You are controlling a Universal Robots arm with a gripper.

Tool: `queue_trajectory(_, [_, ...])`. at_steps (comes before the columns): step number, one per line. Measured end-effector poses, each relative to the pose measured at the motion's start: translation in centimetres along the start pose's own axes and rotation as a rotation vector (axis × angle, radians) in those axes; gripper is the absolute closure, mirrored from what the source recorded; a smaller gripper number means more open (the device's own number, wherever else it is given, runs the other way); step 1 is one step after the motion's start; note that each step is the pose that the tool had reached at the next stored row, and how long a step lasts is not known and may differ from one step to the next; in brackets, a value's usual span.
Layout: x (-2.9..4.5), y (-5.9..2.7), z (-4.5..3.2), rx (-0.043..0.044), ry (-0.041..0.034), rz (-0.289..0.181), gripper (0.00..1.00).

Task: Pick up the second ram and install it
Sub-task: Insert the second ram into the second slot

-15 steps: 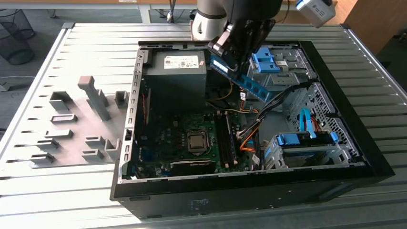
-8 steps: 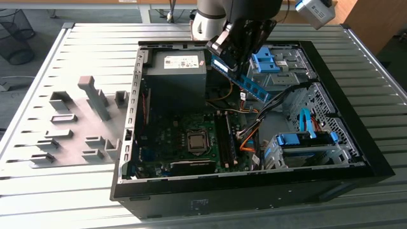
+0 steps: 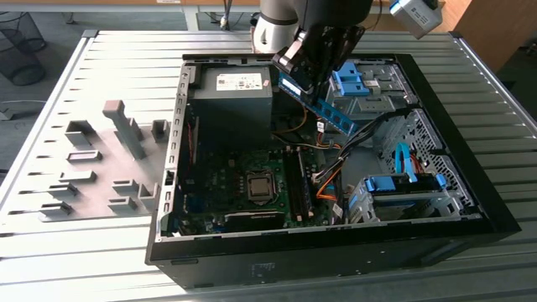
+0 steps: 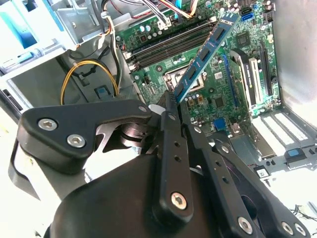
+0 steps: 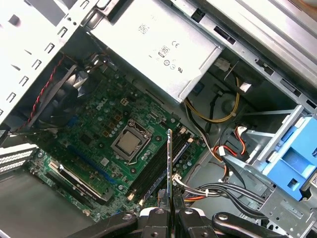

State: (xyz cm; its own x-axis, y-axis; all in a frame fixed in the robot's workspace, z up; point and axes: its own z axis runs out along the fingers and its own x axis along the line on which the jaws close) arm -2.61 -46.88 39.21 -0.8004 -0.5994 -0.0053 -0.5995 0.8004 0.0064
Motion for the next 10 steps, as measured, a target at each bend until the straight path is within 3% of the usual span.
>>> queue_trajectory(10, [0.0,0.0,0.01,0.0006,-0.0001,0.062,0.86])
